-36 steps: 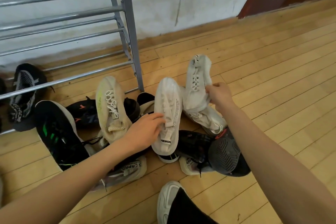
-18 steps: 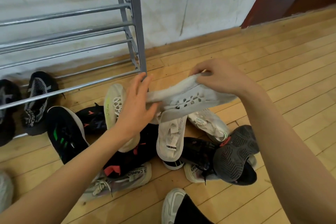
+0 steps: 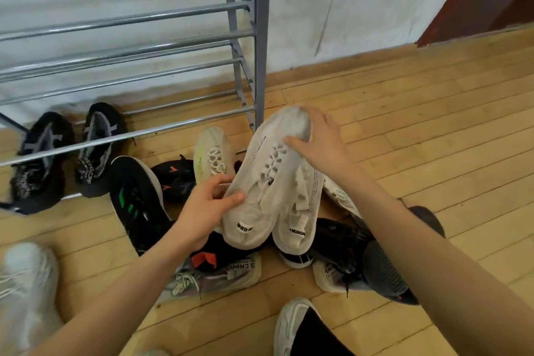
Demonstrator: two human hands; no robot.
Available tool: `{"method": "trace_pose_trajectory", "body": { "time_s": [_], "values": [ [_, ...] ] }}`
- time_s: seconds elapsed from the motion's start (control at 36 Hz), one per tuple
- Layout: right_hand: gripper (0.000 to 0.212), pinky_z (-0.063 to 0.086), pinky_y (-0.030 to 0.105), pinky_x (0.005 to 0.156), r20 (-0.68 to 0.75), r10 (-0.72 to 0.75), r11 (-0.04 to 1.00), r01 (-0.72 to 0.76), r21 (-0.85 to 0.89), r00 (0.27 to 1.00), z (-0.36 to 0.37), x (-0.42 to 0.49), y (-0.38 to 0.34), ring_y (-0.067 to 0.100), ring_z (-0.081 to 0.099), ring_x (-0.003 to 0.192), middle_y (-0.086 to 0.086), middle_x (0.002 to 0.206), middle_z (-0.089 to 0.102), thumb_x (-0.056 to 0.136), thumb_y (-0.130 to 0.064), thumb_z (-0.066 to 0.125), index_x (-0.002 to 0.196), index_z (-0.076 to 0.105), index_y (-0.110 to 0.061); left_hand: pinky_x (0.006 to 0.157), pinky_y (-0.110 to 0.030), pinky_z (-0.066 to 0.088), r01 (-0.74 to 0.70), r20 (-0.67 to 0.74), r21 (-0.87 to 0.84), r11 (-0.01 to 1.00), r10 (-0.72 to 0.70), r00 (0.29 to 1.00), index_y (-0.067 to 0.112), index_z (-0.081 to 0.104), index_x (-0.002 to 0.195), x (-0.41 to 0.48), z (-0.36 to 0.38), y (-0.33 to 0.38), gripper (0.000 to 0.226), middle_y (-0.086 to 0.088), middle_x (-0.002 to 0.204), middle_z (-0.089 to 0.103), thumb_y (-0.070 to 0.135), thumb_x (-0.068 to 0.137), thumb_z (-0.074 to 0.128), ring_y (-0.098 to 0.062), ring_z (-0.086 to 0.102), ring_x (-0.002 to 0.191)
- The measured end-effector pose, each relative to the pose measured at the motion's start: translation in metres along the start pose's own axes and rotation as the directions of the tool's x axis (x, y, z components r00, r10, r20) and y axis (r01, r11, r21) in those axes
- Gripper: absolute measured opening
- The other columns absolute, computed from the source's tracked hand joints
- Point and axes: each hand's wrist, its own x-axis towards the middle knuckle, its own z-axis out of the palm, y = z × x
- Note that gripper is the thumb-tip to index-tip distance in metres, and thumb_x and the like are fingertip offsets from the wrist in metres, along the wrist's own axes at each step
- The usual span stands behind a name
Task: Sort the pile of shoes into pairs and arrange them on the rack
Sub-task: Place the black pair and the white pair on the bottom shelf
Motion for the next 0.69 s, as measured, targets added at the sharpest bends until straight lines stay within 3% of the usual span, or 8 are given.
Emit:
{"method": "trace_pose_trajectory", "body": {
  "time_s": [0.08,0.17,0.31,0.42,0.47,0.58,0.69],
  "values": [
    [0.081,0.052,0.039,0.089,0.095,0.148,0.95,-0.168,0.264,0.984,0.015,-0.008,-0.005,0.026,0.055,0.114,0.009,0.135,0.047,0.081,-0.039,0.07,0.144,0.025,-0.017,0.085,-0.039,0.053,0.021,-0.055,-0.08,0.997,-0.025,0.998,0.015,0.063,0.106,-0.008,-0.008,-0.016,0.027,-0.01,0.106,0.069,0.003,0.082,0.068,-0.026,0.066,0.101],
    [0.078,0.058,0.027,0.067,0.241,0.157,0.896,-0.241,0.374,0.958,0.028,-0.021,-0.015,0.02,0.06,0.106,-0.001,0.121,0.053,0.081,-0.036,0.072,0.142,0.028,-0.018,0.078,-0.034,0.054,0.033,-0.082,-0.145,0.989,-0.045,0.996,0.013,0.062,0.104,-0.018,-0.012,-0.029,0.024,-0.012,0.105,0.069,0.004,0.082,0.067,-0.027,0.066,0.098],
    [0.08,0.057,0.044,0.085,0.33,0.118,0.892,-0.246,0.379,0.936,0.053,-0.031,-0.024,0.023,0.06,0.111,0.001,0.121,0.057,0.073,-0.019,0.08,0.138,0.034,-0.023,0.08,-0.037,0.055,0.054,-0.124,-0.083,0.995,-0.064,0.99,0.016,0.058,0.107,-0.026,-0.024,-0.042,0.03,-0.009,0.109,0.065,0.008,0.08,0.071,-0.022,0.065,0.099],
    [0.084,0.057,0.047,0.084,0.364,0.072,0.92,-0.203,0.336,0.929,0.07,-0.035,-0.031,0.025,0.064,0.103,0.006,0.122,0.059,0.077,-0.014,0.072,0.147,0.027,-0.025,0.08,-0.036,0.056,0.065,-0.193,0.156,0.986,-0.034,0.981,0.024,0.056,0.106,-0.031,-0.034,-0.046,0.032,0.003,0.102,0.066,0.038,0.081,0.07,-0.014,0.065,0.093],
    [0.084,0.057,0.046,0.083,0.38,0.048,0.922,-0.188,0.339,0.924,0.077,-0.035,-0.033,0.024,0.065,0.099,0.004,0.122,0.059,0.08,-0.011,0.068,0.149,0.023,-0.03,0.073,-0.032,0.057,0.033,-0.233,0.225,0.974,0.021,0.972,0.022,0.057,0.103,-0.033,-0.038,-0.049,0.029,0.005,0.097,0.068,0.041,0.083,0.066,-0.012,0.067,0.088],
    [0.085,0.057,0.044,0.086,0.428,0.009,0.888,-0.203,0.412,0.904,0.085,-0.036,-0.035,0.024,0.062,0.107,-0.002,0.132,0.053,0.085,-0.007,0.063,0.15,0.018,-0.039,0.081,-0.038,0.057,0.016,-0.225,0.117,0.993,0.011,0.974,0.018,0.06,0.102,-0.037,-0.047,-0.057,0.018,-0.001,0.099,0.071,0.029,0.088,0.062,-0.016,0.068,0.092],
    [0.068,0.057,0.038,0.088,0.44,0.001,0.849,-0.233,0.474,0.898,0.089,-0.04,-0.037,0.022,0.057,0.115,-0.003,0.13,0.052,0.09,-0.009,0.06,0.148,0.03,-0.029,0.078,-0.043,0.057,0.009,-0.231,0.052,0.999,0.003,0.973,0.008,0.056,0.091,-0.041,-0.049,-0.062,0.017,-0.006,0.089,0.072,0.024,0.089,0.061,-0.02,0.07,0.086]
  ]
}}
